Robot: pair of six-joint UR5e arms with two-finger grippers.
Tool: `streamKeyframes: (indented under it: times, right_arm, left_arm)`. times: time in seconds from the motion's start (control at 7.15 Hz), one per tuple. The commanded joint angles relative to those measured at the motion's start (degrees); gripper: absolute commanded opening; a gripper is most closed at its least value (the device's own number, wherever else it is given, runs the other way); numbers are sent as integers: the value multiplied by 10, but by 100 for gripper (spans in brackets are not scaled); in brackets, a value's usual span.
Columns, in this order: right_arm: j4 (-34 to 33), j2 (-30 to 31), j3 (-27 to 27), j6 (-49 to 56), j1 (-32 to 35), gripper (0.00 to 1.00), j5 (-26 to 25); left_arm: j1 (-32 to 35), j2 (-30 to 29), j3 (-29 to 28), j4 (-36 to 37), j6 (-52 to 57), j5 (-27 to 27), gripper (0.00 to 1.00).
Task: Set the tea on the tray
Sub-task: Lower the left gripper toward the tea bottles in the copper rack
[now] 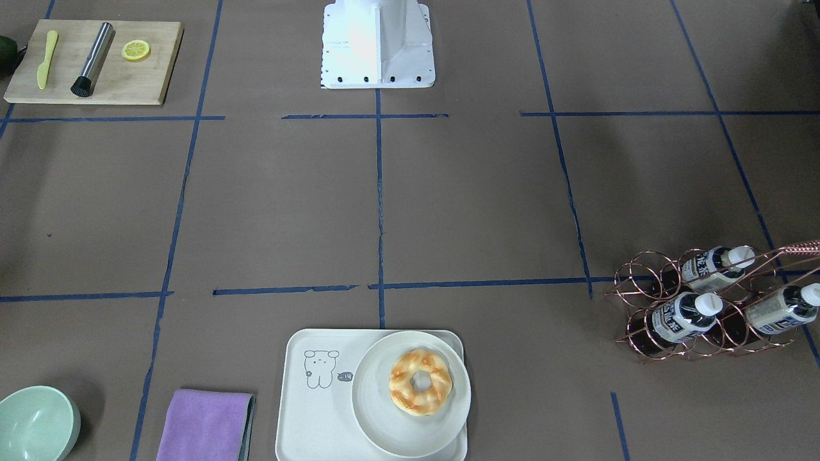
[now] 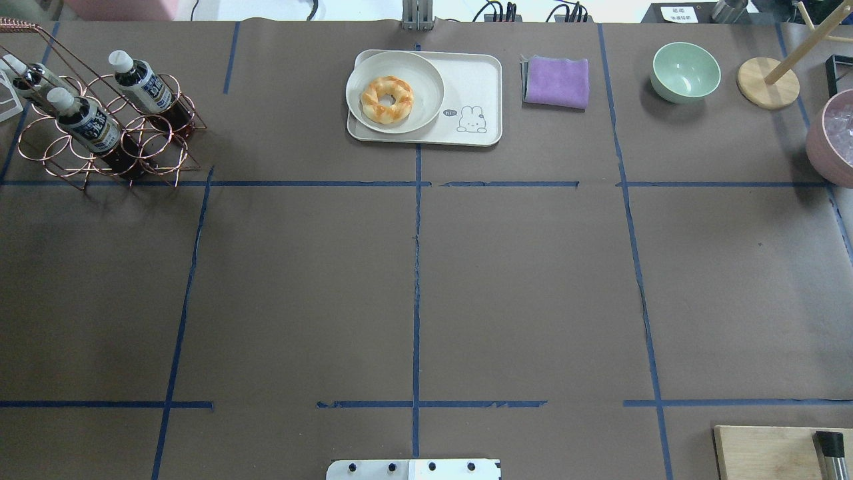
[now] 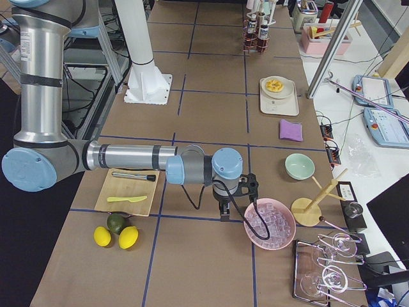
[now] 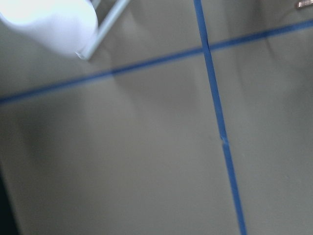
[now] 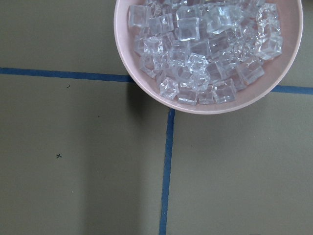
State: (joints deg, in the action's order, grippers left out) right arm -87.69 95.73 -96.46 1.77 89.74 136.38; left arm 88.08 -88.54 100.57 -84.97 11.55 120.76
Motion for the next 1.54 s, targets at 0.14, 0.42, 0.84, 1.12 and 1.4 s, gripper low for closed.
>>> streamKeyframes:
  times: [0.14, 0.42, 0.84, 1.12, 1.4]
  right_arm:
    - [1, 2, 0, -1, 0, 100, 0]
    - [1, 5, 0, 1, 0, 100, 2]
    - [1, 7, 0, 1, 0, 100, 2]
    - [1, 7, 0, 1, 0, 100, 3]
    - [1, 7, 0, 0, 0, 100, 3]
  left_arm:
    - [-2, -19, 16, -67, -15, -18, 100]
    - [-91, -9, 26, -161, -134, -17, 100]
    - [-190, -9, 26, -385, -491, -24, 100]
    - [-192, -9, 25, -474, -585, -65, 100]
    - [-220, -9, 23, -519, -650, -160, 98]
